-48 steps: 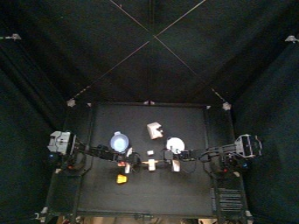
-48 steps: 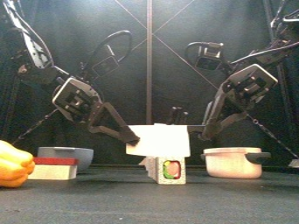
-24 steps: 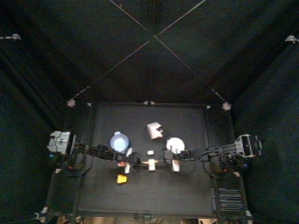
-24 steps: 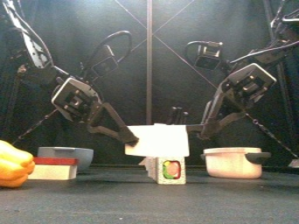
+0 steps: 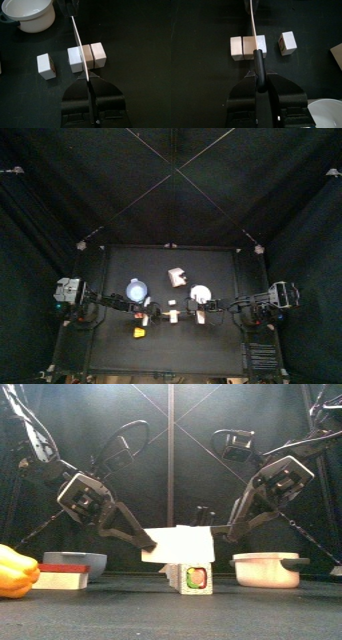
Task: Cut sushi roll
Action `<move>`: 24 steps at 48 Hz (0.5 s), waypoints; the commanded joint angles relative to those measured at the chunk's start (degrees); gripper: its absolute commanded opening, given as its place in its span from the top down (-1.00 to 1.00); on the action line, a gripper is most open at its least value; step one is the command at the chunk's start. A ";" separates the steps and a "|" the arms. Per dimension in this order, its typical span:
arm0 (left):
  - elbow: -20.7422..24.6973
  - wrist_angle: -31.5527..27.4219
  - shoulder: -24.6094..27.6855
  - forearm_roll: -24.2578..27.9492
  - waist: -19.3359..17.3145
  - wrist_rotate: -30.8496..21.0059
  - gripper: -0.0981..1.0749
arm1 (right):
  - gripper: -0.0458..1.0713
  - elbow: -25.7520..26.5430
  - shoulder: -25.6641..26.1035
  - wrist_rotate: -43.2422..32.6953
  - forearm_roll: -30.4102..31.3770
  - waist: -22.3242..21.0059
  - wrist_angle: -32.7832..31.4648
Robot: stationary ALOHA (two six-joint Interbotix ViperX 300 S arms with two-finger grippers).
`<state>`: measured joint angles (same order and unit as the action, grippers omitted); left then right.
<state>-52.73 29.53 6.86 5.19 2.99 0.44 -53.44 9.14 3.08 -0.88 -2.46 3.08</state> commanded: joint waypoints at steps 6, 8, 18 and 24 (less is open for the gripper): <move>0.53 -0.26 0.79 0.35 0.44 0.18 0.47 | 0.21 -0.35 0.18 -0.18 -0.26 -1.32 0.26; 0.53 -0.26 0.88 0.35 0.44 0.18 0.47 | 0.21 -0.53 0.18 -0.18 -0.26 -1.32 0.26; 0.53 -0.26 0.44 0.18 0.44 0.18 0.47 | 0.21 -0.53 0.18 -0.18 -0.18 -0.88 0.26; 0.35 -0.26 0.53 0.35 0.44 0.18 0.47 | 0.21 -0.26 0.18 -0.18 -0.26 -1.14 0.26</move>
<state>-52.03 29.44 7.82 5.19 2.90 0.44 -54.23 8.44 2.99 -0.97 -2.46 3.52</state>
